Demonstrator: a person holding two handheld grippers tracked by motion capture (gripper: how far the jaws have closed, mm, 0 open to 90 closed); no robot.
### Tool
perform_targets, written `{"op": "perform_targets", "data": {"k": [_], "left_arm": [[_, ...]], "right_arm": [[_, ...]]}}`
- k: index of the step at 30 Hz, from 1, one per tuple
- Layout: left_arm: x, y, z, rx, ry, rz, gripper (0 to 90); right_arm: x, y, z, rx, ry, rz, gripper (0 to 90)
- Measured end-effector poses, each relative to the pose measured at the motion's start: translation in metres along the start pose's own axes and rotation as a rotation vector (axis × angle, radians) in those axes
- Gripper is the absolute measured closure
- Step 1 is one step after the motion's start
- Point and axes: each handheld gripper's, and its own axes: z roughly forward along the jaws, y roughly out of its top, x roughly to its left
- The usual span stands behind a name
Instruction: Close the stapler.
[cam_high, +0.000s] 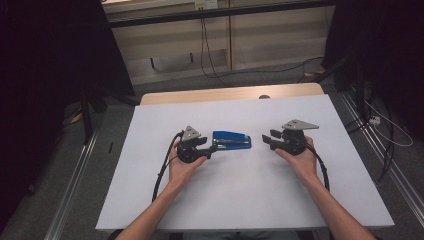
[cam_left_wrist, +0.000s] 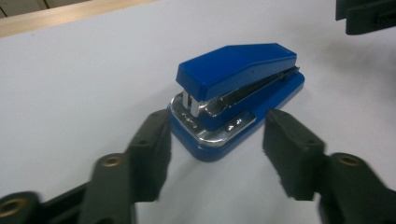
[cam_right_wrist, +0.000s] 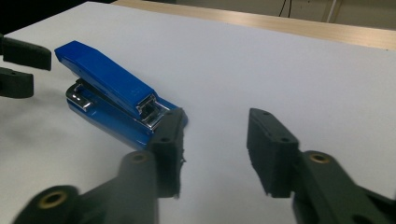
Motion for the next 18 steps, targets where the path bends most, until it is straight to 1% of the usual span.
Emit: {"op": "perform_targets", "data": {"k": [1,2,3,4,5,7,8,9,11,12,13,15,17,18], "left_arm": [[0.0,0.001,-0.001,-0.004,0.002,-0.001,35.2],[-0.001,0.001,-0.001,-0.008,0.02,0.002,30.5],[-0.001,0.001,-0.002,-0.013,0.036,0.0,24.7],[-0.001,0.002,-0.002,-0.011,0.038,0.006,21.0],[-0.001,0.002,-0.002,-0.01,0.04,0.012,19.3],[-0.002,0.002,-0.002,-0.001,0.046,0.003,9.3],[-0.002,0.002,-0.004,0.001,0.037,0.001,7.1],[-0.001,0.002,-0.006,0.0,0.026,-0.003,7.0],[-0.001,0.003,-0.01,-0.016,0.012,-0.01,4.9],[-0.001,0.004,-0.012,-0.023,0.009,-0.012,3.8],[-0.001,0.005,-0.014,-0.033,0.006,-0.01,3.7],[-0.003,0.007,-0.019,-0.043,0.011,0.0,3.7],[-0.003,0.007,-0.024,-0.069,0.004,0.008,3.7],[-0.004,0.007,-0.025,-0.073,0.005,0.002,3.6]], "right_arm": [[0.001,0.0,-0.001,-0.007,0.003,0.005,46.9],[0.001,0.001,-0.001,-0.009,0.012,0.011,43.0],[0.001,0.001,-0.001,-0.012,0.008,0.012,38.0],[0.002,0.001,-0.002,-0.014,-0.001,0.013,33.3],[0.002,0.001,-0.002,-0.015,-0.005,0.017,30.4],[0.002,0.001,-0.001,-0.02,-0.022,0.021,20.4],[0.002,0.001,-0.001,-0.019,-0.031,0.023,16.6],[0.003,0.001,-0.001,-0.023,-0.038,0.023,15.1],[0.005,0.002,-0.002,-0.017,-0.044,0.009,12.9],[0.006,0.002,-0.002,-0.018,-0.05,0.003,10.0],[0.007,0.002,-0.003,-0.021,-0.055,0.0,8.3],[0.01,0.003,-0.005,-0.025,-0.053,-0.002,8.1],[0.011,0.005,-0.008,-0.037,-0.056,-0.002,6.1],[0.012,0.005,-0.009,-0.044,-0.06,-0.005,4.3]]}}
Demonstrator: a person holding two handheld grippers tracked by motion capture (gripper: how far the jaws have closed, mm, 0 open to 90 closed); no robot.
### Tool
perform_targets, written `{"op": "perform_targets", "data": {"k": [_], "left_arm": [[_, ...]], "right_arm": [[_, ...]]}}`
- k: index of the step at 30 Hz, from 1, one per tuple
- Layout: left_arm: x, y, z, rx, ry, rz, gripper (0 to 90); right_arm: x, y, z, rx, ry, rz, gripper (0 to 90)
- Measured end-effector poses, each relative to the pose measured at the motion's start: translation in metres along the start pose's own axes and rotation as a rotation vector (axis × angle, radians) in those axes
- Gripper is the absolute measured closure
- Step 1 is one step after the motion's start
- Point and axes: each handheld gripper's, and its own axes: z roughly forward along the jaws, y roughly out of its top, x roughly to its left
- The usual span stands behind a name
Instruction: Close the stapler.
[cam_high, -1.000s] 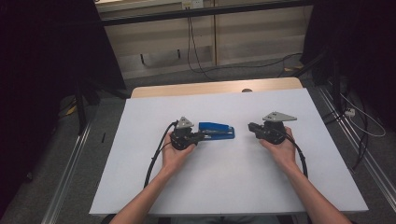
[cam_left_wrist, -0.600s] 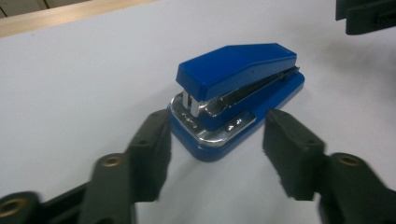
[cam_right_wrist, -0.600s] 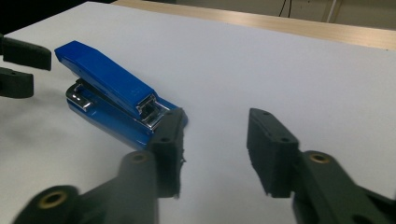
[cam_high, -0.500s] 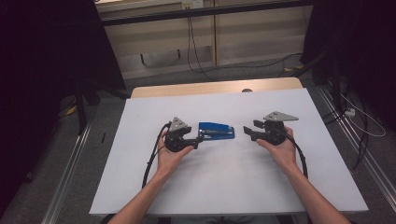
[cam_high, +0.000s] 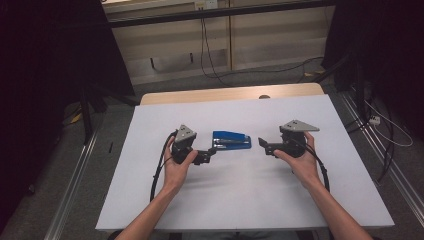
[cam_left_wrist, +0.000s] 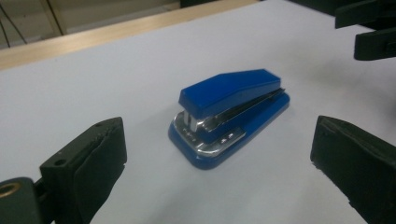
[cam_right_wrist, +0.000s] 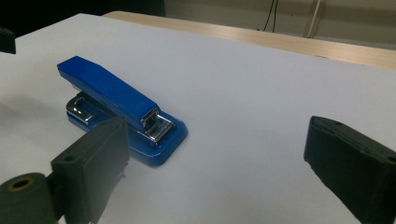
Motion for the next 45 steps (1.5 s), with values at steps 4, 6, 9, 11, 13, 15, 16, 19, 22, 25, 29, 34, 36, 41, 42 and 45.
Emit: {"op": "perform_targets", "data": {"k": [4,6,9,11,13,15,16,19,22,25,29,34,36,41,42,45], "left_arm": [[-0.001,0.0,-0.003,0.024,0.009,0.006,3.9],[-0.001,-0.001,-0.005,0.034,0.031,0.023,4.1],[0.001,-0.002,-0.011,0.033,0.036,0.028,4.0],[0.001,-0.004,-0.016,0.032,0.043,0.031,4.0],[0.0,-0.006,-0.021,0.023,0.05,0.032,4.0],[0.0,-0.008,-0.026,0.024,0.052,0.032,4.0],[0.0,-0.01,-0.029,0.019,0.054,0.023,4.0],[0.001,-0.014,-0.036,0.007,0.062,0.015,4.0],[-0.002,-0.016,-0.043,-0.008,0.097,0.038,4.0],[-0.005,-0.018,-0.051,-0.029,0.099,0.047,4.0],[-0.006,-0.022,-0.062,-0.038,0.11,0.03,4.0],[0.001,-0.028,-0.077,-0.059,0.125,-0.018,4.1],[0.003,-0.029,-0.082,-0.068,0.134,-0.028,4.0],[0.007,-0.034,-0.093,-0.072,0.15,-0.036,4.0],[0.008,-0.035,-0.094,-0.071,0.153,-0.038,4.0],[0.009,-0.04,-0.099,-0.061,0.159,-0.053,4.1]], "right_arm": [[0.002,0.002,-0.004,-0.011,0.014,-0.005,4.7],[0.003,0.002,-0.005,-0.014,0.017,-0.006,4.7],[0.003,0.001,-0.008,-0.019,0.013,0.004,4.8],[0.004,0.001,-0.011,-0.015,0.002,0.005,4.8],[0.003,0.0,-0.013,-0.015,-0.003,0.003,4.8],[0.002,-0.001,-0.016,-0.025,-0.011,0.011,4.9],[0.002,-0.001,-0.018,-0.024,-0.014,0.009,5.0],[0.003,-0.004,-0.022,-0.018,-0.033,-0.009,5.3],[0.003,-0.006,-0.026,-0.018,-0.049,-0.02,5.4],[0.003,-0.007,-0.029,-0.022,-0.056,-0.021,5.4],[0.004,-0.009,-0.033,-0.019,-0.056,-0.026,4.7],[0.006,-0.01,-0.037,-0.028,-0.067,-0.02,4.0],[0.007,-0.01,-0.04,-0.033,-0.066,-0.015,3.9],[0.006,-0.013,-0.047,-0.036,-0.078,-0.011,3.8],[0.006,-0.013,-0.048,-0.034,-0.078,-0.013,3.9],[0.005,-0.014,-0.054,-0.036,-0.084,-0.012,3.8]]}}
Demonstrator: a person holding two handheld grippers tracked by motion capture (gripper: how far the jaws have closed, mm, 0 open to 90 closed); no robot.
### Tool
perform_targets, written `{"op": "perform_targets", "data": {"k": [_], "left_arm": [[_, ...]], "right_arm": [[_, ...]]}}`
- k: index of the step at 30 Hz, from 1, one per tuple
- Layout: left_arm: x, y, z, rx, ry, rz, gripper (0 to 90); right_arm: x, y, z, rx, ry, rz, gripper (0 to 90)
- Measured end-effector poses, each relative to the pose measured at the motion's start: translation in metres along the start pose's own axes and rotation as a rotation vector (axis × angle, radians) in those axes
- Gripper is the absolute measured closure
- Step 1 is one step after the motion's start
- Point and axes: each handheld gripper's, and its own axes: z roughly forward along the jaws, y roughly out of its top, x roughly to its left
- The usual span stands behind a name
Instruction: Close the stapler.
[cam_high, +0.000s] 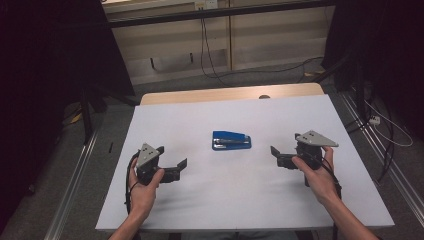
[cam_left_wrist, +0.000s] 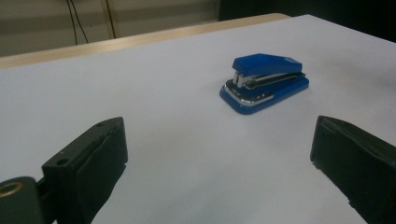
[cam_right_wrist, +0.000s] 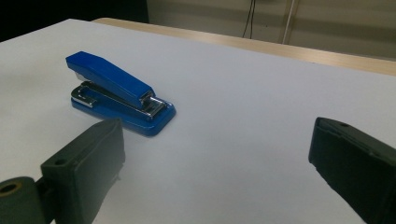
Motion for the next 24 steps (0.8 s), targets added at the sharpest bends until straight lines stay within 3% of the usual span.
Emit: {"op": "perform_targets", "data": {"k": [8,15,24], "left_arm": [[0.005,-0.005,-0.014,-0.008,0.014,0.001,4.0],[0.005,-0.013,-0.019,0.013,0.025,0.015,4.0],[0.004,-0.019,-0.028,0.014,0.044,-0.005,4.2]], "right_arm": [[-0.009,-0.007,-0.016,-0.003,-0.022,0.022,3.8],[-0.014,-0.01,-0.031,-0.016,-0.045,0.033,3.6],[-0.02,-0.022,-0.043,0.007,-0.077,0.059,3.9]]}}
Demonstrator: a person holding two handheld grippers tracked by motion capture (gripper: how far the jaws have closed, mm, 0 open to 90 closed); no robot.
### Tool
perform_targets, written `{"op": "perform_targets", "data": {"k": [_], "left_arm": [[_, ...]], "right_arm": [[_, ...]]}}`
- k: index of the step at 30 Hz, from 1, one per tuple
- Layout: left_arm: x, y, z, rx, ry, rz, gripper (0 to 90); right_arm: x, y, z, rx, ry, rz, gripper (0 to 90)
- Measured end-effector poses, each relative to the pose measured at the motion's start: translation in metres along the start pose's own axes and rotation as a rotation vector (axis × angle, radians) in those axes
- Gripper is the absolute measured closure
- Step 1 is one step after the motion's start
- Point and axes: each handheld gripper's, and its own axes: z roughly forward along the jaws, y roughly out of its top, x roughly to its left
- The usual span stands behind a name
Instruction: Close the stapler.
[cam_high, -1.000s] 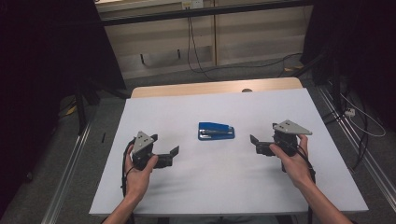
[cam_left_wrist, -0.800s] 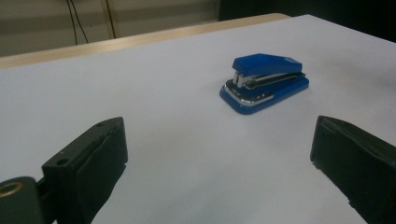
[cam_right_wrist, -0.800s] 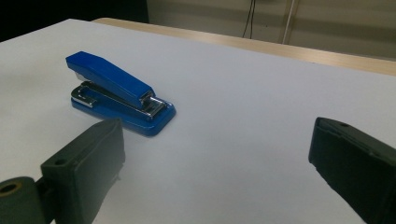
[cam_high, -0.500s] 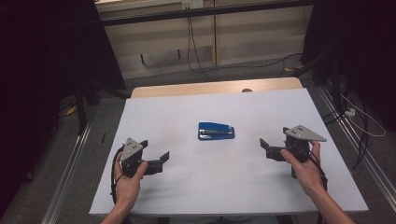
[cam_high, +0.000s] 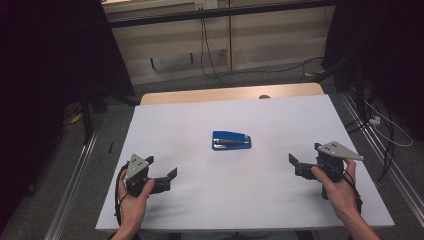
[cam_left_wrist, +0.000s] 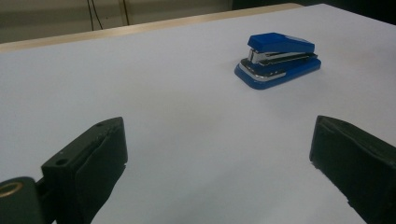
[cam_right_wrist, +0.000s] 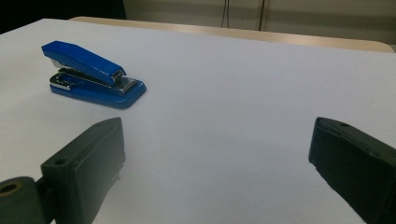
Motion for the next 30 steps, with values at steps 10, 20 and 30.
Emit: {"op": "perform_targets", "data": {"k": [10,20,30], "left_arm": [[-0.001,-0.007,-0.01,0.018,-0.002,0.013,4.2],[0.004,-0.008,-0.012,-0.004,0.024,-0.003,4.3],[0.003,-0.017,-0.016,0.017,0.021,-0.024,4.3]], "right_arm": [[-0.002,-0.01,-0.015,-0.003,-0.01,0.005,5.4],[-0.008,-0.02,-0.027,-0.03,-0.049,0.025,6.0],[-0.008,-0.025,-0.031,-0.045,-0.041,0.033,5.3]]}}
